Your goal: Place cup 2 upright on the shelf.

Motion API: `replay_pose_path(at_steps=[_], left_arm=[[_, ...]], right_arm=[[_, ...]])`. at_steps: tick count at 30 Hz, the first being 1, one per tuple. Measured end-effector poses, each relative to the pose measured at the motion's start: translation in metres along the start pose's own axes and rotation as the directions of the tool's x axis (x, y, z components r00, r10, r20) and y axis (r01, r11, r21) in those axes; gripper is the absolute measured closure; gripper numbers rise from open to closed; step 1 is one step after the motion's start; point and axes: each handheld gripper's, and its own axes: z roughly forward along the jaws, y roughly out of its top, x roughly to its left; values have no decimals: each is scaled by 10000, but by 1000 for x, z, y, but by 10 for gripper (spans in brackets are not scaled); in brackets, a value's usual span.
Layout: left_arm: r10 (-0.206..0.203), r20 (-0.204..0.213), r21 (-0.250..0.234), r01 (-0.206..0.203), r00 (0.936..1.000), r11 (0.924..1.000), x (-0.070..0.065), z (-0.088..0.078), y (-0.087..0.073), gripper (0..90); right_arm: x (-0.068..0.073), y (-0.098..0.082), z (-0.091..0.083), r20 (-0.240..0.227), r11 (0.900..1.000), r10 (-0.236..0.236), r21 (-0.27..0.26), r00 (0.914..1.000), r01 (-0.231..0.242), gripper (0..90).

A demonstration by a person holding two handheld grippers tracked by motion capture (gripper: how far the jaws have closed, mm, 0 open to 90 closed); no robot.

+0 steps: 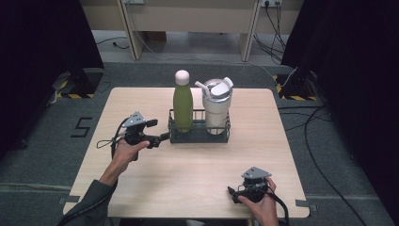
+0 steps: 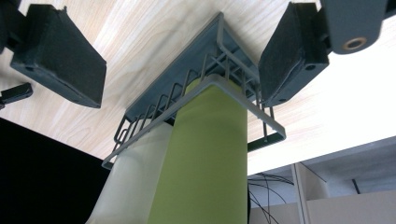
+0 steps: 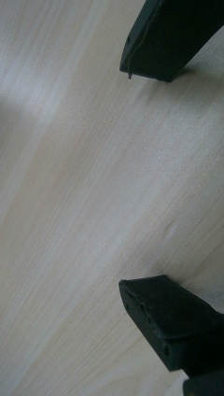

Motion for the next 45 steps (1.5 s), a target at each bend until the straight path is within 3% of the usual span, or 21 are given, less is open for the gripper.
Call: replay_pose_path(at_steps=[16, 27, 45], left_arm=[[-200, -107, 24, 200, 9997, 9998, 2, -9, -19, 149], [-388, 36, -32, 388, 9992, 9992, 1, -17, -32, 149], [-320, 139, 135, 318, 9994, 9994, -6, -22, -43, 149]], right_arm=[[0, 0, 0, -6, 10000, 35, 9, 10000, -35, 4], [0, 0, 0, -2, 10000, 33, 7, 10000, -33, 4], [0, 0, 0, 3, 10000, 42, -3, 10000, -42, 4]])
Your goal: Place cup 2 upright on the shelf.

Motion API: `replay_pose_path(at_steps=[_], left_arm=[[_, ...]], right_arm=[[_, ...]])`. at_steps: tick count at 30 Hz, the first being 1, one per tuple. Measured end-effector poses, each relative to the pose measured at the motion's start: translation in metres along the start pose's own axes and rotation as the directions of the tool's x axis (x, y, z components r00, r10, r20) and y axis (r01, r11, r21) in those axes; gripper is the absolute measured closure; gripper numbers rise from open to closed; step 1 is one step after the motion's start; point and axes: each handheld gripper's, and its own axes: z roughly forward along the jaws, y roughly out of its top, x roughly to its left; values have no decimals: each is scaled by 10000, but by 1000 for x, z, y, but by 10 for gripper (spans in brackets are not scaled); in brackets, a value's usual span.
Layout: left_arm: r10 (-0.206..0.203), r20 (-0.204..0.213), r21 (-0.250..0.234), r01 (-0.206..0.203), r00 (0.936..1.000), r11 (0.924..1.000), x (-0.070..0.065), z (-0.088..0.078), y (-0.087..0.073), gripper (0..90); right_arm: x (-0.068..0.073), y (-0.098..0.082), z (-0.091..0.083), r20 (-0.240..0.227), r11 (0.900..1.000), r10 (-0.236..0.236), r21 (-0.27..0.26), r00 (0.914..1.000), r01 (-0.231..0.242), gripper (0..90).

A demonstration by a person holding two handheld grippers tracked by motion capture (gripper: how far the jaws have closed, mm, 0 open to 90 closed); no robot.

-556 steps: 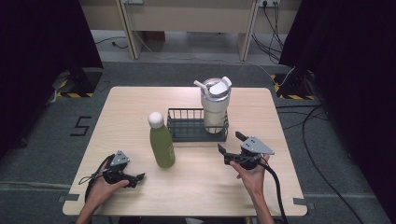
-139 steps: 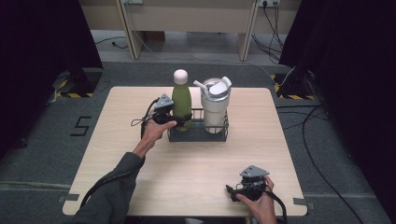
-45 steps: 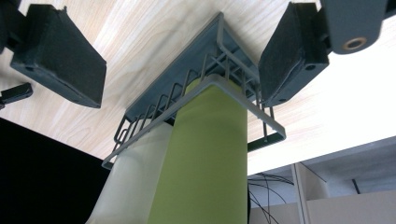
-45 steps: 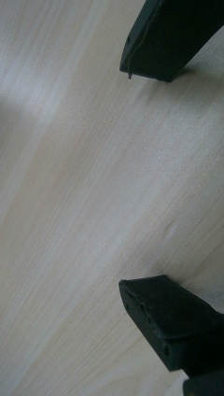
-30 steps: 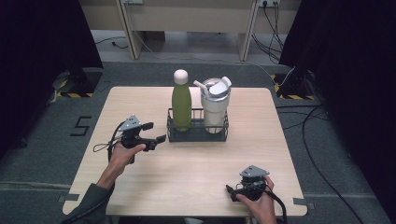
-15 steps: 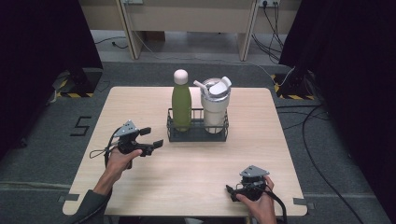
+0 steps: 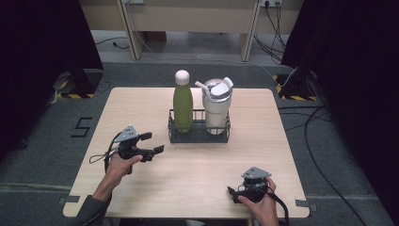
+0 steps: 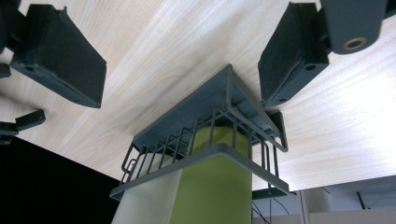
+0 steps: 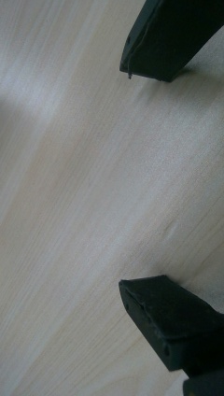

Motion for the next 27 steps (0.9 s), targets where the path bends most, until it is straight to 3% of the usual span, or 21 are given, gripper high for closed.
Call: replay_pose_path(at_steps=[27], left_arm=[[3, 153, 412, -10, 9999, 9991, -9, -8, -24, 149]], right_arm=[[0, 0, 0, 2, 10000, -3, -3, 10000, 3, 4]])
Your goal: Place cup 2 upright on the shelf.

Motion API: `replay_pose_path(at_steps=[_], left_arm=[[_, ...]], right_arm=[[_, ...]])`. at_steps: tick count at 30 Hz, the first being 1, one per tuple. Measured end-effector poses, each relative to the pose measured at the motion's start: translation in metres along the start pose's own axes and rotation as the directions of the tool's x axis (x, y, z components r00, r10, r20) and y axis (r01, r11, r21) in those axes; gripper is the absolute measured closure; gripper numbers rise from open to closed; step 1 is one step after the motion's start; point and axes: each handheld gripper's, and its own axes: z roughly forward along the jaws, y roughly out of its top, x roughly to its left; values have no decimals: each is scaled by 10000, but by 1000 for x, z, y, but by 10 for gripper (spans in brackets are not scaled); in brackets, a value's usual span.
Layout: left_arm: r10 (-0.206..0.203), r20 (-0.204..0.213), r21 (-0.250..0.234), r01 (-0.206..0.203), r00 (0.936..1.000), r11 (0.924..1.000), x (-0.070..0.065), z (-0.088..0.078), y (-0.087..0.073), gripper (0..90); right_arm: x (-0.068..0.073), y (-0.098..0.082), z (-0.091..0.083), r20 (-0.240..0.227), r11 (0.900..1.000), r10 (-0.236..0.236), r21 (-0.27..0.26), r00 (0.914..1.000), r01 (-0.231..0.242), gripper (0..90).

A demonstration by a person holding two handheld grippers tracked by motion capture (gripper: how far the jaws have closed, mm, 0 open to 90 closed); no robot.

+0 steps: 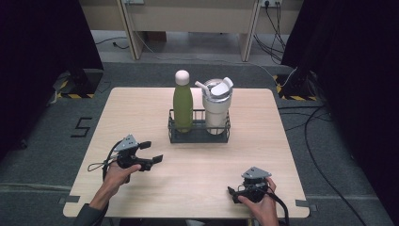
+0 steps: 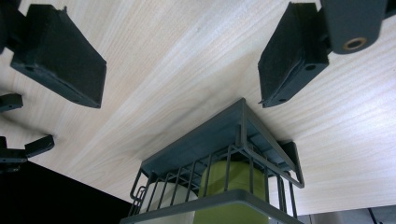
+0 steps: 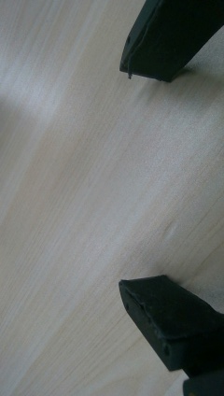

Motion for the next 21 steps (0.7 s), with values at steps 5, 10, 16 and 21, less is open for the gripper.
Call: replay_pose_path(at_steps=[5, 10, 16, 21], left_arm=[[79, 28, 19, -79, 10000, 10000, -3, -4, -3, 149], [46, 32, 74, -46, 10000, 10000, -4, -8, -9, 149], [127, -102, 353, -123, 9999, 9993, -4, -10, -17, 149], [346, -202, 740, -330, 9992, 9967, -5, -10, -23, 149]], right_arm=[[0, 0, 0, -7, 10000, 36, 9, 10000, -36, 4], [0, 0, 0, -10, 10000, 33, 9, 10000, -33, 4], [0, 0, 0, -12, 10000, 35, 11, 10000, -35, 4], [0, 0, 0, -12, 10000, 32, 10, 10000, -32, 4]])
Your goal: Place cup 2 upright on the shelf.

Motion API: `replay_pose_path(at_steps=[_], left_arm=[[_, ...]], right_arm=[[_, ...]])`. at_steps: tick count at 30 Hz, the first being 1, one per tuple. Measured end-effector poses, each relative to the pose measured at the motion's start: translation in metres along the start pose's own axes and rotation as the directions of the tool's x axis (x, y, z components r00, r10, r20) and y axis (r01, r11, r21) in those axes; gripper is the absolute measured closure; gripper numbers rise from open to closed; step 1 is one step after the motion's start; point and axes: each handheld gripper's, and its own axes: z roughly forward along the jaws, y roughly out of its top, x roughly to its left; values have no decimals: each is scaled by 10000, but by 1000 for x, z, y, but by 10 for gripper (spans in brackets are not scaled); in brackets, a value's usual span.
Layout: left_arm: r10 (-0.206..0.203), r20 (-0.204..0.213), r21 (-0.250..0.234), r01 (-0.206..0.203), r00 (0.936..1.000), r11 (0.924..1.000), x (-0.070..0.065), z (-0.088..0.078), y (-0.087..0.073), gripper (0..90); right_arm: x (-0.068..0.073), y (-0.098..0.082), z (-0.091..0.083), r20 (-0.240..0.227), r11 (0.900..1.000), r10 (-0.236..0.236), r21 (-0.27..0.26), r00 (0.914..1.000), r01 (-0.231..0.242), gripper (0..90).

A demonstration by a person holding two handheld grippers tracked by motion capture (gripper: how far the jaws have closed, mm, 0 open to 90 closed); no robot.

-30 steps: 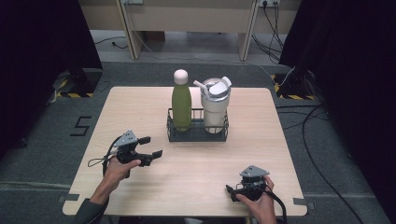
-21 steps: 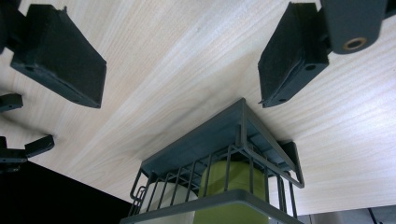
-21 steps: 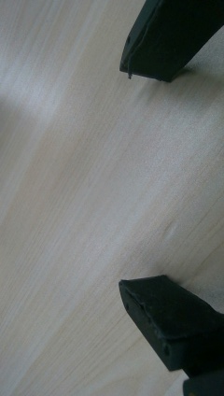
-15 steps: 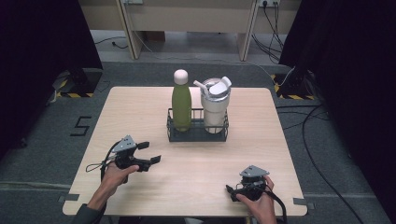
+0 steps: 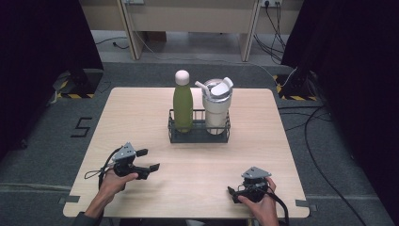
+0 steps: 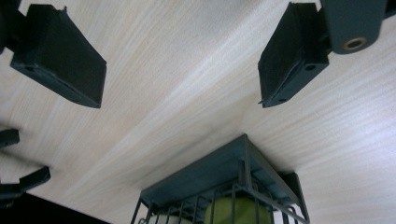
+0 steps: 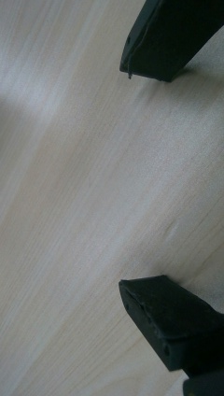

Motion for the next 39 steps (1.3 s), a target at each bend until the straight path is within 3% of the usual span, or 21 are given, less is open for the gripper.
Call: replay_pose_path(at_steps=[15, 21, 39], left_arm=[[117, -268, 600, -101, 9996, 9981, -3, -4, -17, 149], [-63, -336, 466, 78, 9994, 9989, -4, -9, -24, 149], [56, -572, 705, -15, 9983, 9975, -14, -21, -39, 149]], right_arm=[[0, 0, 0, 0, 10000, 3, 1, 10000, -3, 4], [0, 0, 0, 1, 10000, 1, 0, 10000, -1, 4], [0, 0, 0, 2, 10000, 0, 3, 10000, 0, 4]])
